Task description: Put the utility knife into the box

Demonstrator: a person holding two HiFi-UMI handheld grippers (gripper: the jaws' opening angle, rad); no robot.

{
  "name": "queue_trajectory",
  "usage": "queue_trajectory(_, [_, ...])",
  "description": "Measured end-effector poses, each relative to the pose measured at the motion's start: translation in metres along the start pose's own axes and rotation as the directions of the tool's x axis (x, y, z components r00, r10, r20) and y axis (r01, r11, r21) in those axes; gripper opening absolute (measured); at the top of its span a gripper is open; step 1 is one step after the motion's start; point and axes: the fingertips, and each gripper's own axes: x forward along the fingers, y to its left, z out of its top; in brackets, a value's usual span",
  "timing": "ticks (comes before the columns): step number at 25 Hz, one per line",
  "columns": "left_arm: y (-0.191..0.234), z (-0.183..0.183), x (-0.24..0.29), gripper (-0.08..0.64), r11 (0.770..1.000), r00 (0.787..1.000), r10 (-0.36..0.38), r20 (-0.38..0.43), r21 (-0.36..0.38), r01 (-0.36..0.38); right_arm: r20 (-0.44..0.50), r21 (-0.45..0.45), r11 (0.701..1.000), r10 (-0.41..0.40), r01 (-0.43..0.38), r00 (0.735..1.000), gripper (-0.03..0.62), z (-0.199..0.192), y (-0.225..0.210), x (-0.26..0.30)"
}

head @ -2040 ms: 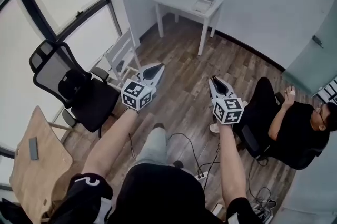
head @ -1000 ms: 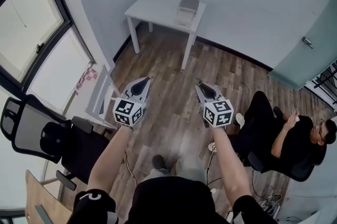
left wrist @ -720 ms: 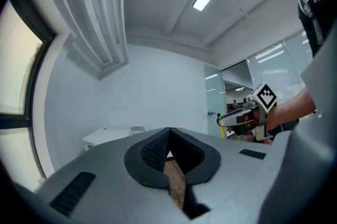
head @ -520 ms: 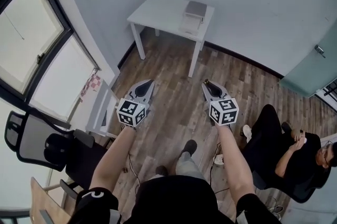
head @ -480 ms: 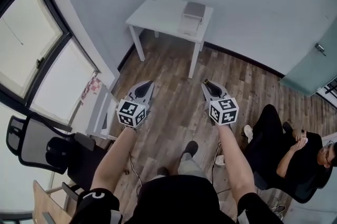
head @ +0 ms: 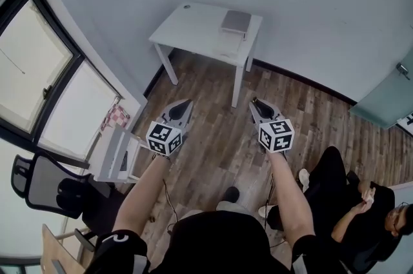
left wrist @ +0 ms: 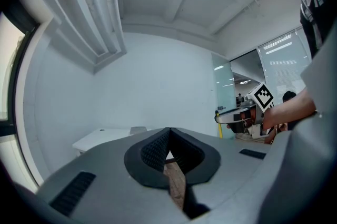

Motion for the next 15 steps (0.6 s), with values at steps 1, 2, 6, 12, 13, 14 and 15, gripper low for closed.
queue_trajectory(1, [0.001,0.000,0.008,0.025,1.000,1.000,0.005,-0.004,0.003,-0.005,0.004,0.007,1.000,0.002,-0.002,1.000,0.071,0.002,-0.009,0.004])
queue_trajectory(2, [0.002,0.000,0.015,0.025,1.000,1.000,0.011,-0.007,0.004,-0.011,0.008,0.012,1.000,0.006,-0.006,1.000,0.071,0.003,-0.016,0.007])
queue_trajectory(6, [0.000,0.002,0.037,0.025,1.000,1.000,0.029,-0.005,-0.003,-0.029,0.018,0.021,0.999,0.033,-0.033,0.999,0.071,0.007,-0.036,0.017])
queue_trajectory(12, [-0.004,0.001,0.065,0.025,0.999,0.999,0.008,-0.035,0.038,-0.007,0.022,0.043,0.998,0.049,-0.050,0.999,0.071,0.008,-0.053,0.035])
queue_trajectory(13, [-0.002,0.001,0.070,0.025,0.999,0.999,0.006,-0.036,0.038,-0.004,0.021,0.045,0.998,0.048,-0.049,0.999,0.071,0.008,-0.055,0.039])
queue_trajectory(14, [0.000,0.000,0.074,0.025,0.999,0.999,0.002,-0.037,0.037,-0.001,0.019,0.048,0.998,0.047,-0.048,0.999,0.071,0.007,-0.057,0.042])
queue_trajectory(15, [0.002,-0.002,0.080,0.025,0.999,0.999,-0.003,-0.039,0.035,0.004,0.015,0.049,0.998,0.046,-0.046,0.999,0.071,0.006,-0.059,0.046])
